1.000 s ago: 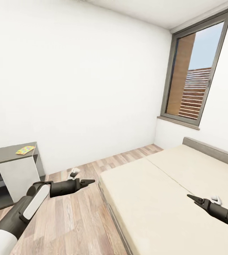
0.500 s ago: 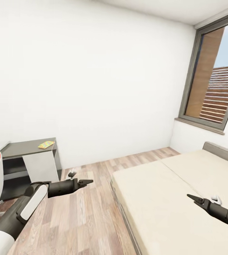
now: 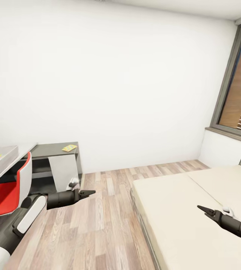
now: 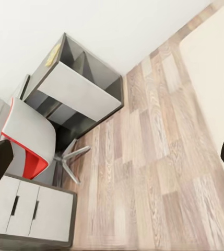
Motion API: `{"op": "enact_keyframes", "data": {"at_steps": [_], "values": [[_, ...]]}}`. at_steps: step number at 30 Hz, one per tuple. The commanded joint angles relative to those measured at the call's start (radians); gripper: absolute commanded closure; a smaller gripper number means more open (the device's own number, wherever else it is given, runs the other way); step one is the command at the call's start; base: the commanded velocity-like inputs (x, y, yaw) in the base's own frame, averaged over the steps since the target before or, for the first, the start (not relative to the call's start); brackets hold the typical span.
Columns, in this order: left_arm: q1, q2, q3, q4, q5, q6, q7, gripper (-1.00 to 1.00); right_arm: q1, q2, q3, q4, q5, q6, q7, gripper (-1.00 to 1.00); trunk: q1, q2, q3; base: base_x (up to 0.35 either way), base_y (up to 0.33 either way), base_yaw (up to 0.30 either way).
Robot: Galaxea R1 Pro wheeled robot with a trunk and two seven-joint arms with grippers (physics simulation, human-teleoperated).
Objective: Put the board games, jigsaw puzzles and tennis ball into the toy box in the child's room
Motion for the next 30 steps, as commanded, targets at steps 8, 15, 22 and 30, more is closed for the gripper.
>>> {"op": "enact_keyframes", "data": {"at_steps": [8, 15, 22, 30], "values": [[-0.001, 0.005, -0.002, 0.001, 0.003, 0.005, -0.008, -1.0, 0.0, -0.001, -0.009, 0.0, 0.0, 0.011, 0.004, -1.0, 0.0, -0.001, 0.0, -0.153, -0.002, 0.156], [0.0, 0.005, -0.003, 0.001, 0.002, 0.005, -0.008, -1.0, 0.0, 0.0, -0.009, 0.0, 0.0, 0.011, 0.004, -1.0, 0.0, -0.001, 0.0, -0.08, -0.049, 0.018], [0.0, 0.005, -0.003, 0.002, 0.001, 0.005, -0.008, -1.0, 0.0, 0.001, -0.007, 0.0, 0.0, 0.011, 0.003, -1.0, 0.0, -0.001, 0.0, -0.094, -0.101, 0.027], [0.0, 0.005, -0.003, 0.002, 0.0, 0.005, -0.008, -1.0, 0.0, 0.002, -0.009, 0.0, -0.001, 0.01, 0.003, -1.0, 0.0, -0.001, 0.0, -0.014, -0.015, 0.157]]}}
